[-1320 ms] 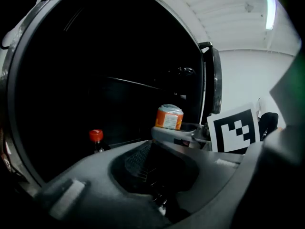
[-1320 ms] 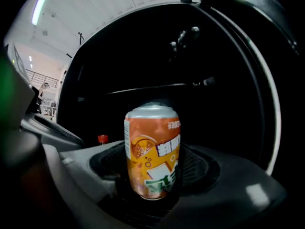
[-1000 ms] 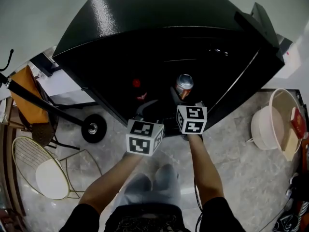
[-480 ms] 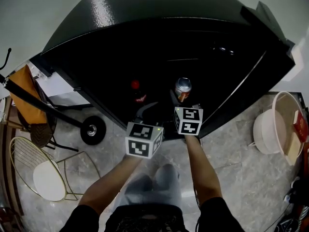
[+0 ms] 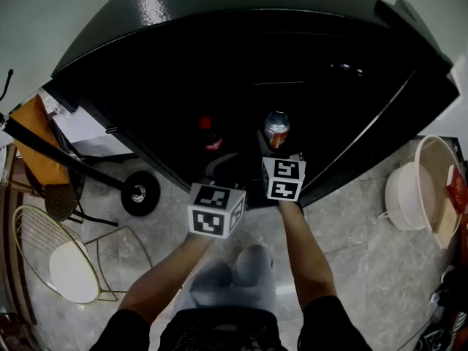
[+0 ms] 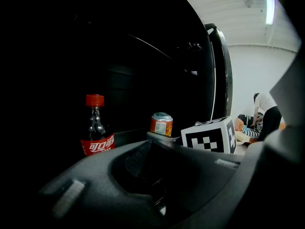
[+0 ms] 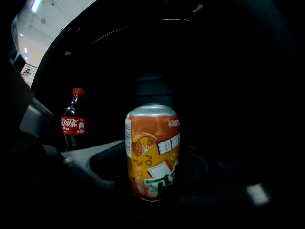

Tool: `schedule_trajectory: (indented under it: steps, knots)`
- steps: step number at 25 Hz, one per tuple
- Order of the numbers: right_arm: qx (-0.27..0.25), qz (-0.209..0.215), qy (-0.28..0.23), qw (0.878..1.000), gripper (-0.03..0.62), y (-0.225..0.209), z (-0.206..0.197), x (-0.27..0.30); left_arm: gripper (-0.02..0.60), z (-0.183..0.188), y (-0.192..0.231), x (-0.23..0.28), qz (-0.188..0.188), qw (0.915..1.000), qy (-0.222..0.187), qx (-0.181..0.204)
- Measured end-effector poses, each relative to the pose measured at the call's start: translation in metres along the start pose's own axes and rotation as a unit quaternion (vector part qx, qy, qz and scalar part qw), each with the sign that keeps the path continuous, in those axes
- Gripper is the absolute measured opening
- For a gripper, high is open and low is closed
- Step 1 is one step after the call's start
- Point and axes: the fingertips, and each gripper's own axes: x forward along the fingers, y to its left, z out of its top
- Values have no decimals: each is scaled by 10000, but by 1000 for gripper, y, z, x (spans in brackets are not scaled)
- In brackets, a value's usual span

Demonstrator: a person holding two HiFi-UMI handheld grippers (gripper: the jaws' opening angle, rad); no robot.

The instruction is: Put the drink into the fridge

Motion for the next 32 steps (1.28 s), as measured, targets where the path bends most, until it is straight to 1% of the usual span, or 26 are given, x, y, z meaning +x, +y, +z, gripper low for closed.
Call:
schedule_trajectory:
  steps: [6, 10, 16, 22, 26, 32]
  knots:
    - [107, -20, 105, 9999, 327, 1, -3, -2, 5, -1, -3, -1, -82, 10000, 10, -12]
    - [243, -42, 189, 9995, 327, 2, -2, -11, 6, -3, -5, -5, -103, 9999, 134, -21]
    - [451, -71, 306, 9985, 327, 6, 13, -32, 5, 13, -17, -25, -218, 9995, 226, -17]
    - [401, -125, 477, 9980, 327, 15, 44, -62, 5, 38, -25, -53, -249, 9991, 341, -92]
    - [340, -7, 663, 9972, 327, 30, 70, -86, 5, 66, -31, -76, -239, 9991, 341, -103]
    - [251, 161, 814, 9962, 327, 52, 127, -129, 5, 108, -40, -117, -240, 9991, 280, -197]
